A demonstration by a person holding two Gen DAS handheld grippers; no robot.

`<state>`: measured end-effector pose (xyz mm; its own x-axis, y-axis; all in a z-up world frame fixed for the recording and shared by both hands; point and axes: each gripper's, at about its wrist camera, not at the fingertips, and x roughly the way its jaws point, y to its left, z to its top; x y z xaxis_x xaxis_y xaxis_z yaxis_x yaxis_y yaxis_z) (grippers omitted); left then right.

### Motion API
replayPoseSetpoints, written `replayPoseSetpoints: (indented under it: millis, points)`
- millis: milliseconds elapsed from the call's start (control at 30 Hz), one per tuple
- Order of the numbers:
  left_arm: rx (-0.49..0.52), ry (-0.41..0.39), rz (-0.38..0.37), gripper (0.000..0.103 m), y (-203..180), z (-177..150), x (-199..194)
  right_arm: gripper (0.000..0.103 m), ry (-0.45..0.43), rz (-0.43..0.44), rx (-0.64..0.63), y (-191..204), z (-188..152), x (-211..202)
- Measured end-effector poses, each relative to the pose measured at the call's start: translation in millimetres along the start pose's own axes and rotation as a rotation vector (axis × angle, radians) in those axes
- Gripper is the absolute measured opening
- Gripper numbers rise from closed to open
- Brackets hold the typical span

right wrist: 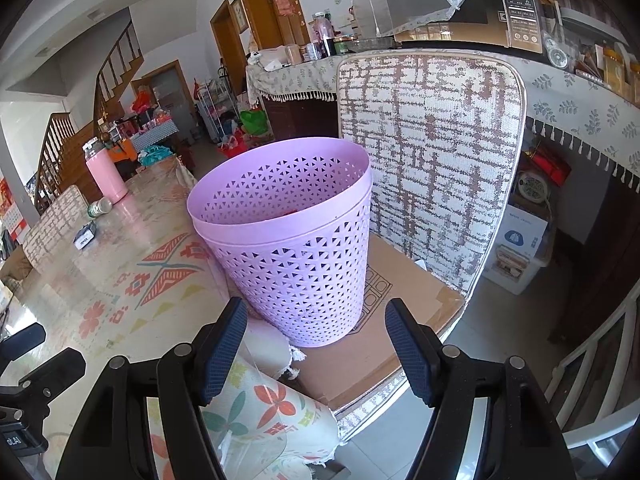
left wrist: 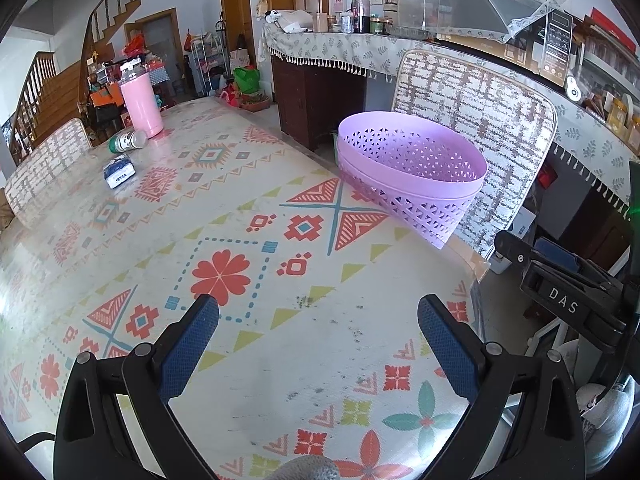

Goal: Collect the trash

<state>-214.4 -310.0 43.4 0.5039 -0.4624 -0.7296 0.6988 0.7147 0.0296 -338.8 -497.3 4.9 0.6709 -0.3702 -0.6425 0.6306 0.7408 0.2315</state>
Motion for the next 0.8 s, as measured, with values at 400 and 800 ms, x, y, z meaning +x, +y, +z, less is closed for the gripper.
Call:
replayPoseSetpoints:
  millis: [400,800]
  points:
    - [0.0,0.012,-0.001,0.099,-3,0,6,0.076,0.007,-0.002,0.017,-9,-2,4]
    - [-0.013,0.029,-0.029,0.099,-4,3,11,0.077,0.012,-0.017,0.023,-13,0,2]
